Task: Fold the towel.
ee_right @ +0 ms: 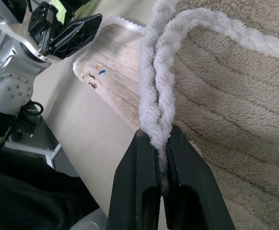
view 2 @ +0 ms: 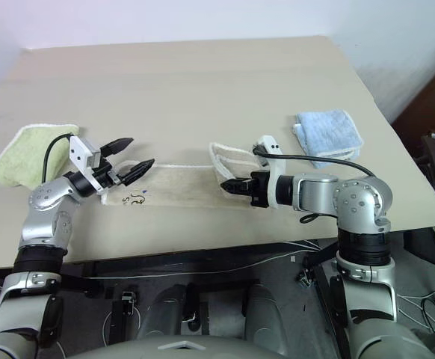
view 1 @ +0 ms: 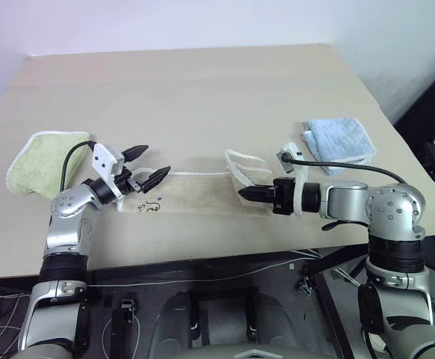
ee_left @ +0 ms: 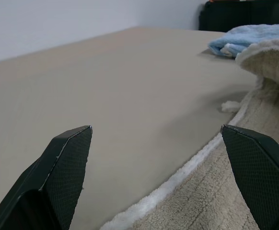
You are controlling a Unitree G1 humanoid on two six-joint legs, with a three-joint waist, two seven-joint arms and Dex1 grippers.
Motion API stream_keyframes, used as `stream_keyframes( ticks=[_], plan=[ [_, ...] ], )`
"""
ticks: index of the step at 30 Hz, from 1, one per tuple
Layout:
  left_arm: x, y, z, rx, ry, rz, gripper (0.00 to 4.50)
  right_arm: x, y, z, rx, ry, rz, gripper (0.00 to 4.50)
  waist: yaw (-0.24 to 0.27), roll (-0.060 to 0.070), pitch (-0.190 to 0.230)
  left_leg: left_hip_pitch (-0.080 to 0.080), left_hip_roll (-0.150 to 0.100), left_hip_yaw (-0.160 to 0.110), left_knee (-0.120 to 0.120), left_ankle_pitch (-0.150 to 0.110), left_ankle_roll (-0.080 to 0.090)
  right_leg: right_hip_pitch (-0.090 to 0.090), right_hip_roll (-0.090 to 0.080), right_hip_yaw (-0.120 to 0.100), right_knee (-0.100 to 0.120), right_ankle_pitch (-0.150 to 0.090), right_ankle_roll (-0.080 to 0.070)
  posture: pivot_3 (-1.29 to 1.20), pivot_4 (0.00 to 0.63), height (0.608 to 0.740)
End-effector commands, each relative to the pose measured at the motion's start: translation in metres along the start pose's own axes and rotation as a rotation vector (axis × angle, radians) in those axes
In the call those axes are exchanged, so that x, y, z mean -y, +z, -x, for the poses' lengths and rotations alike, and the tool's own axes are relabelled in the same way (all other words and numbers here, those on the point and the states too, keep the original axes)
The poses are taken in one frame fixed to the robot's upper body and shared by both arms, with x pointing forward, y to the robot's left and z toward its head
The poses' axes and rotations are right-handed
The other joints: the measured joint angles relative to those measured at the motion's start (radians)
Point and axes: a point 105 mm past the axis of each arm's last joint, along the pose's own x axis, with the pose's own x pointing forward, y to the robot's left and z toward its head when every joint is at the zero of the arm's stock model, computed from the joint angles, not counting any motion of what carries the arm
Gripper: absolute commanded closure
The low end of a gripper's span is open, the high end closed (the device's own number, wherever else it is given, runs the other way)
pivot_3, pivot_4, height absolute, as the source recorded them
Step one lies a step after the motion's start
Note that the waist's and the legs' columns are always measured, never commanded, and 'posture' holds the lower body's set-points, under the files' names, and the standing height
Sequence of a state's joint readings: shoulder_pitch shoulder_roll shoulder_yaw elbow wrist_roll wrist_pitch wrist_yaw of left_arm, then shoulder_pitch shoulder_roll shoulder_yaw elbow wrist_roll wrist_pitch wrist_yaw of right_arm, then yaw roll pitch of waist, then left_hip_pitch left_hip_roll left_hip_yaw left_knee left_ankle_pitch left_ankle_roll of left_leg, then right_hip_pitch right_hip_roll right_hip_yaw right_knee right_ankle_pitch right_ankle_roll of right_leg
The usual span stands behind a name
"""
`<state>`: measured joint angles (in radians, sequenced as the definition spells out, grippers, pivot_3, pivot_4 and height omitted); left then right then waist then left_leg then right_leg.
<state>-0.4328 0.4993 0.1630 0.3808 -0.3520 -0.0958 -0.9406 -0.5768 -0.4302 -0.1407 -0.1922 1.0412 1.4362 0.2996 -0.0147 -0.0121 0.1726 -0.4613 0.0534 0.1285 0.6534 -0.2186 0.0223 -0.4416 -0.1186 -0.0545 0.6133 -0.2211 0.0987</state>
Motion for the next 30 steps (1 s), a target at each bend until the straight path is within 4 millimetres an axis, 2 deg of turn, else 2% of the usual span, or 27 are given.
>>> stream_keyframes(
  ticks=[1, 2, 5, 12, 15, 19, 21, 24, 27, 30],
  plan=[
    [-0.003, 0.009, 0.002, 0.026, 0.012, -0.036, 0.0, -0.008, 0.005, -0.002, 0.024, 0.046, 0.03, 4.48, 0.0, 0.0, 0.0, 0.0, 0.0, 0.0, 0.0, 0.0, 0.0, 0.0, 0.0, 0.0, 0.0, 0.0, 0.0, 0.0, 0.15, 0.74],
    [-0.003, 0.009, 0.002, 0.027, 0.013, -0.036, 0.0, -0.009, 0.004, -0.002, 0.024, 0.054, 0.033, 4.48, 0.0, 0.0, 0.0, 0.0, 0.0, 0.0, 0.0, 0.0, 0.0, 0.0, 0.0, 0.0, 0.0, 0.0, 0.0, 0.0, 0.15, 0.74],
    [-0.004, 0.011, 0.001, 0.038, 0.015, -0.036, 0.0, -0.017, 0.001, -0.004, 0.012, 0.099, 0.052, 3.81, 0.001, 0.0, 0.0, 0.0, 0.0, 0.0, 0.0, 0.0, 0.0, 0.0, 0.0, 0.0, 0.0, 0.0, 0.0, 0.0, 0.15, 0.74],
    [-0.01, 0.022, 0.0, 0.084, 0.023, -0.02, 0.0, -0.034, 0.001, 0.004, 0.021, 0.19, 0.107, 1.56, 0.001, 0.0, 0.0, 0.0, 0.0, 0.0, 0.0, 0.0, 0.0, 0.0, 0.0, 0.0, 0.0, 0.0, 0.0, 0.0, 0.15, 0.74],
    [-0.005, 0.04, -0.009, 0.143, -0.033, 0.005, 0.0, -0.036, 0.009, 0.014, 0.094, 0.202, 0.133, 0.58, 0.004, 0.0, 0.0, 0.0, 0.0, 0.0, 0.0, 0.0, 0.0, 0.0, 0.0, 0.0, 0.0, 0.0, 0.0, 0.0, 0.15, 0.74],
    [0.013, 0.063, -0.024, 0.228, -0.131, 0.057, 0.0, -0.034, 0.029, 0.023, 0.261, 0.169, 0.203, 0.58, 0.003, 0.0, 0.0, 0.0, -0.001, 0.0, 0.001, 0.0, 0.0, 0.001, 0.0, 0.0, 0.0, 0.0, 0.0, 0.0, 0.15, 0.74],
    [0.024, 0.073, -0.036, 0.262, -0.179, 0.084, 0.0, -0.03, 0.041, 0.026, 0.358, 0.132, 0.249, 1.01, 0.003, 0.0, 0.0, 0.0, -0.001, 0.0, 0.001, 0.0, 0.0, 0.001, 0.0, 0.0, 0.0, 0.0, 0.0, 0.0, 0.15, 0.74],
    [0.041, 0.081, -0.056, 0.276, -0.245, 0.134, 0.62, -0.012, 0.053, 0.027, 0.444, 0.032, 0.27, 1.87, 0.004, 0.0, 0.0, 0.001, -0.001, -0.001, 0.002, 0.0, 0.0, 0.002, 0.001, -0.001, 0.001, 0.0, 0.001, 0.0, 0.15, 0.74],
    [0.064, 0.078, -0.068, 0.244, -0.343, 0.151, 1.67, 0.0, 0.061, 0.025, 0.508, -0.031, 0.28, 2.97, -0.001, 0.0, 0.0, 0.001, -0.001, -0.001, 0.003, 0.0, 0.0, 0.002, 0.001, 0.0, 0.001, 0.0, 0.001, 0.0, 0.15, 0.74],
    [0.085, 0.073, -0.075, 0.221, -0.431, 0.173, 2.56, 0.021, 0.057, 0.016, 0.516, -0.144, 0.3, 3.9, -0.001, 0.0, 0.0, 0.001, -0.001, -0.001, 0.003, 0.0, 0.0, 0.002, 0.001, 0.0, 0.002, 0.0, 0.001, 0.0, 0.15, 0.74]
  ],
)
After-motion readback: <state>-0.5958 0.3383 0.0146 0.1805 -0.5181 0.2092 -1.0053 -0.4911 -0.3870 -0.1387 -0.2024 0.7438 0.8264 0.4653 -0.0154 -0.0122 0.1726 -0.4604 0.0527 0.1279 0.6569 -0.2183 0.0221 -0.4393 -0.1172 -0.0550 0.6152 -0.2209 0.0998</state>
